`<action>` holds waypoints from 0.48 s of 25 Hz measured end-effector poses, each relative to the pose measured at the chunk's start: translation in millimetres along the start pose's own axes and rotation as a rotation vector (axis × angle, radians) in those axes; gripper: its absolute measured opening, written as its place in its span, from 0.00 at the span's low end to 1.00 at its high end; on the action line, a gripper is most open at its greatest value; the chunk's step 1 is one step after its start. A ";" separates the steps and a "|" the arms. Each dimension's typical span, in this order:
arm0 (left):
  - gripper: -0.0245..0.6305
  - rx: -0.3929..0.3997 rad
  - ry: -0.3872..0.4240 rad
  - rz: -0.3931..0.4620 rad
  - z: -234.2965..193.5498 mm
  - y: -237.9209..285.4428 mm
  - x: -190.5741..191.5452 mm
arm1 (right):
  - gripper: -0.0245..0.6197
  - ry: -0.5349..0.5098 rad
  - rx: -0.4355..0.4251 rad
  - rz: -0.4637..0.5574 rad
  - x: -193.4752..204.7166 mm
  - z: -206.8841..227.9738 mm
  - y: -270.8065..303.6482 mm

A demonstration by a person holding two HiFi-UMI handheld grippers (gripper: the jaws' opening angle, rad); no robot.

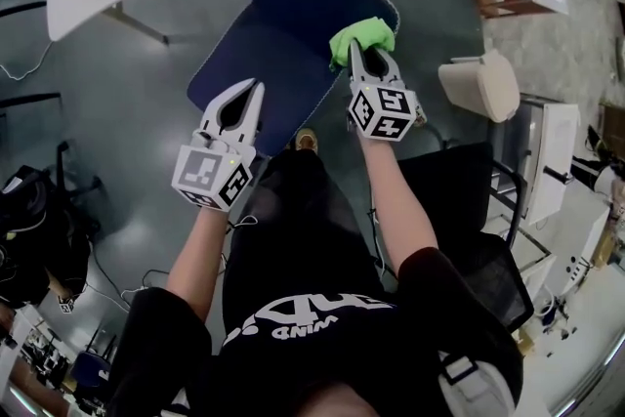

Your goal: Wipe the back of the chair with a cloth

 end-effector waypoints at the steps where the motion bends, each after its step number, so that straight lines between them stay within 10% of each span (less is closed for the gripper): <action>1: 0.04 -0.004 -0.002 0.000 -2.4 -0.1 0.3 | 0.12 -0.004 -0.010 -0.002 -1.2 -4.4 8.5; 12: 0.04 -0.036 -0.002 0.004 -25.0 -1.3 -5.6 | 0.12 -0.023 -0.095 -0.009 -17.1 -49.0 99.2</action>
Point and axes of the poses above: the fingertips, and each gripper's own axes: y forward along the fingers, z to its right, x out of its underside, the point moved 7 cm from there along -y, backward along the fingers, and after that the axes turned 5 degrees about x, right-handed, at the moved point
